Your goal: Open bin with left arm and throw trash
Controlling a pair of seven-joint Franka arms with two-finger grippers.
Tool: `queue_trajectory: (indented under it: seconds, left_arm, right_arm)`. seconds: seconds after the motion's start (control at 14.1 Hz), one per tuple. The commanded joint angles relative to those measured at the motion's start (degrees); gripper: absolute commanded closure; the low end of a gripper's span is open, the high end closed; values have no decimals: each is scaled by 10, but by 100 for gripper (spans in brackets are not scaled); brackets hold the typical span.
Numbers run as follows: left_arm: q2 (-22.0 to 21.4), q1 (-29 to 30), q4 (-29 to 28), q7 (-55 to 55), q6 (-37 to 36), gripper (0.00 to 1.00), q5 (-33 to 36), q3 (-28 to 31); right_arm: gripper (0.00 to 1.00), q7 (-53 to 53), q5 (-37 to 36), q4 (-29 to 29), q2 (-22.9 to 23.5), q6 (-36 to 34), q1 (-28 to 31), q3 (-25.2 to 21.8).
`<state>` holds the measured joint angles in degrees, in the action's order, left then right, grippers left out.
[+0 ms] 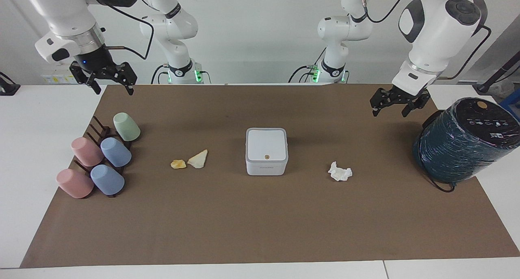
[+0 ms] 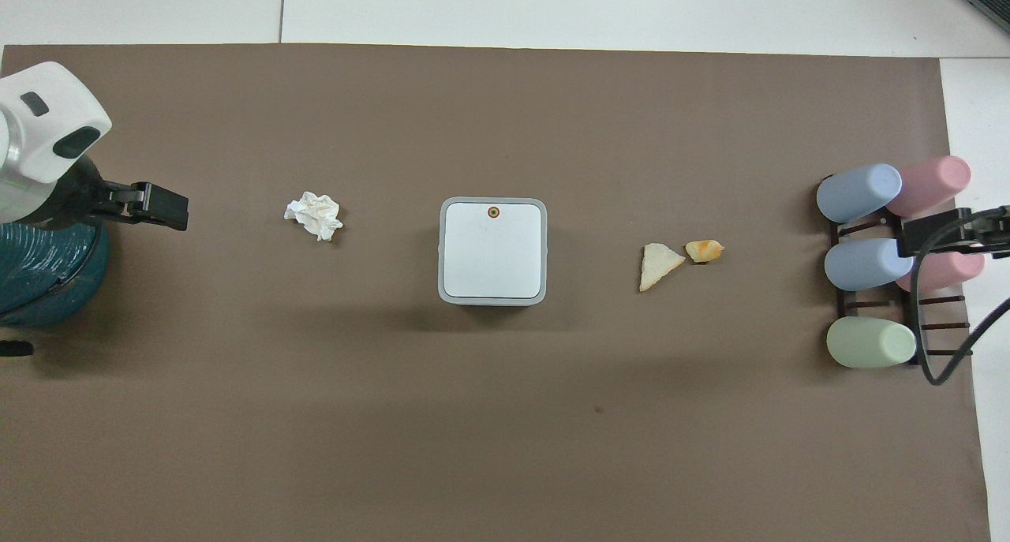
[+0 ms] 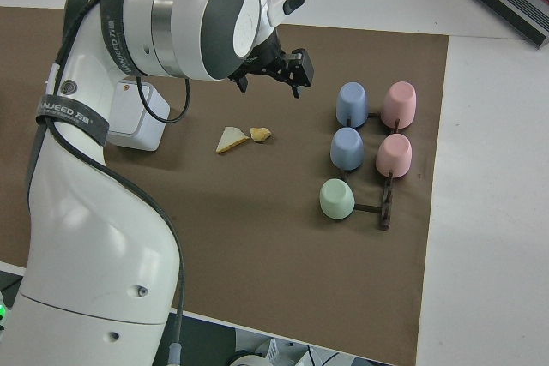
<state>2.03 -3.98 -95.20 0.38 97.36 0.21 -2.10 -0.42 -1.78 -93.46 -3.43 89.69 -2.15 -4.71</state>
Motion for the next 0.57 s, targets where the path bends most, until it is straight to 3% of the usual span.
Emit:
queue_trajectory:
  seconds: [0.0,0.5]
  left_arm:
    - [-19,2,-24,1,12,0,-7,0]
    - [-20,-7,-25,-9,14,0,-7,-4]
  right_arm:
    - [0,-7,0,-10,-11,-3,0,1]
    - [0,-8,0,-9,-11,-7,7,-2]
